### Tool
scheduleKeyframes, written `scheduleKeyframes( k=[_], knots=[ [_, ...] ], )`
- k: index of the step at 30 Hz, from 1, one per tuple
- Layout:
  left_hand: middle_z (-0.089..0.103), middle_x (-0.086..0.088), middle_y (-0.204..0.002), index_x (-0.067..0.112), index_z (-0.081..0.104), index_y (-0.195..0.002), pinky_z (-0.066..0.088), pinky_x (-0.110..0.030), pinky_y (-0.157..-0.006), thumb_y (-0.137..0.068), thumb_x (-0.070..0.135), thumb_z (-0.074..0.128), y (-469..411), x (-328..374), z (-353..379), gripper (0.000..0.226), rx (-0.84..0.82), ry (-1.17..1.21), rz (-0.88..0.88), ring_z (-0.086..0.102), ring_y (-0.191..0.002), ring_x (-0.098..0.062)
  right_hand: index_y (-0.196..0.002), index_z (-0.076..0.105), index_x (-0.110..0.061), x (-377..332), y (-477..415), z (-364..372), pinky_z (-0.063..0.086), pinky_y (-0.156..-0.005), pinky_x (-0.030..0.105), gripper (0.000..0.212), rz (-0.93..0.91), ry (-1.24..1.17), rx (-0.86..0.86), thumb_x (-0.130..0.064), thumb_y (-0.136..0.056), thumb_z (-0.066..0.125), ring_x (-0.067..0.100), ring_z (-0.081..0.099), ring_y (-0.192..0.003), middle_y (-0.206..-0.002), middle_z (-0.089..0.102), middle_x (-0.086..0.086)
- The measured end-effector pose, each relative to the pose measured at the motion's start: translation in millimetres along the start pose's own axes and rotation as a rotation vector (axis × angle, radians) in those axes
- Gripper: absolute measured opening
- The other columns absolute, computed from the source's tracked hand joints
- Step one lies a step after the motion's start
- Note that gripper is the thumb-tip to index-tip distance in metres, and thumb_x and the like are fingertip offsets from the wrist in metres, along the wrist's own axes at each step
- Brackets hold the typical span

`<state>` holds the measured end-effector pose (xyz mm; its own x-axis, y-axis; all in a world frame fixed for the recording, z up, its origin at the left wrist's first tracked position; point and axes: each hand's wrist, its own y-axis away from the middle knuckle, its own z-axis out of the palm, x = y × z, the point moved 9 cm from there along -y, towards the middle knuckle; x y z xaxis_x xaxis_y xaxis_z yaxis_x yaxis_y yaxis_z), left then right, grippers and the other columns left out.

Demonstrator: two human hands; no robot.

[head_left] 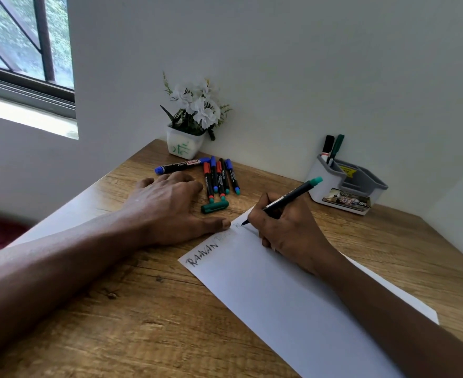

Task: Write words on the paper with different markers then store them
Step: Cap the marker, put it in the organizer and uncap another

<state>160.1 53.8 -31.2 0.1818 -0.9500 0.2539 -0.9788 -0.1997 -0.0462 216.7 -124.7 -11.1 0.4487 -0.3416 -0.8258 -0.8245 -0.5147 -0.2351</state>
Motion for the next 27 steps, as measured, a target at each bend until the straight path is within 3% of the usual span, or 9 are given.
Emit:
scheduleKeyframes(
  k=[7, 11, 15, 23, 27],
  knots=[
    [0.027, 0.008, -0.164, 0.035, 0.031, -0.156, 0.021, -0.045, -0.121, -0.069, 0.095, 0.039, -0.2, -0.5, 0.1, 0.105, -0.005, -0.004, -0.006, 0.027, -0.15, -0.017, -0.079, 0.063, 0.004, 0.3, -1.0, -2.2, 0.043, -0.043, 0.021, 0.02, -0.008, 0.031, 0.051, -0.013, -0.091, 0.066, 0.009, 0.051, -0.039, -0.047, 0.056, -0.002],
    [0.027, 0.007, -0.164, 0.035, 0.032, -0.156, 0.022, -0.047, -0.12, -0.069, 0.095, 0.039, -2.0, -1.5, 0.7, 0.106, -0.005, -0.006, -0.007, 0.028, -0.149, -0.018, -0.082, 0.066, -0.001, -1.7, -0.1, 0.8, 0.044, -0.045, 0.021, 0.011, -0.012, 0.036, 0.016, -0.008, -0.09, 0.066, 0.009, 0.054, -0.043, -0.049, 0.059, -0.002],
    [0.027, 0.006, -0.165, 0.034, 0.032, -0.156, 0.021, -0.046, -0.12, -0.071, 0.094, 0.04, -1.1, -0.3, 0.4, 0.105, -0.007, -0.011, -0.004, 0.028, -0.149, -0.018, -0.082, 0.064, 0.006, -1.3, 0.3, -2.9, 0.043, -0.041, 0.018, 0.02, -0.008, 0.015, 0.048, -0.011, -0.092, 0.065, 0.009, 0.053, -0.039, -0.048, 0.057, 0.0],
    [0.027, 0.007, -0.164, 0.035, 0.032, -0.156, 0.023, -0.047, -0.119, -0.069, 0.095, 0.039, -2.1, -1.2, 1.0, 0.106, -0.009, -0.011, -0.01, 0.028, -0.149, -0.018, -0.077, 0.063, -0.003, -4.6, 0.8, -1.1, 0.044, -0.043, 0.02, 0.014, -0.019, 0.019, 0.059, -0.006, -0.09, 0.067, 0.009, 0.053, -0.041, -0.05, 0.059, 0.001],
    [0.027, 0.007, -0.165, 0.034, 0.032, -0.156, 0.022, -0.047, -0.119, -0.069, 0.095, 0.04, -1.7, -1.3, 0.8, 0.106, -0.007, -0.01, -0.007, 0.028, -0.149, -0.018, -0.079, 0.06, 0.006, -3.1, 0.3, -3.7, 0.041, -0.039, 0.02, 0.016, -0.002, -0.009, 0.093, -0.005, -0.088, 0.068, 0.011, 0.05, -0.038, -0.049, 0.056, 0.004]
  ],
)
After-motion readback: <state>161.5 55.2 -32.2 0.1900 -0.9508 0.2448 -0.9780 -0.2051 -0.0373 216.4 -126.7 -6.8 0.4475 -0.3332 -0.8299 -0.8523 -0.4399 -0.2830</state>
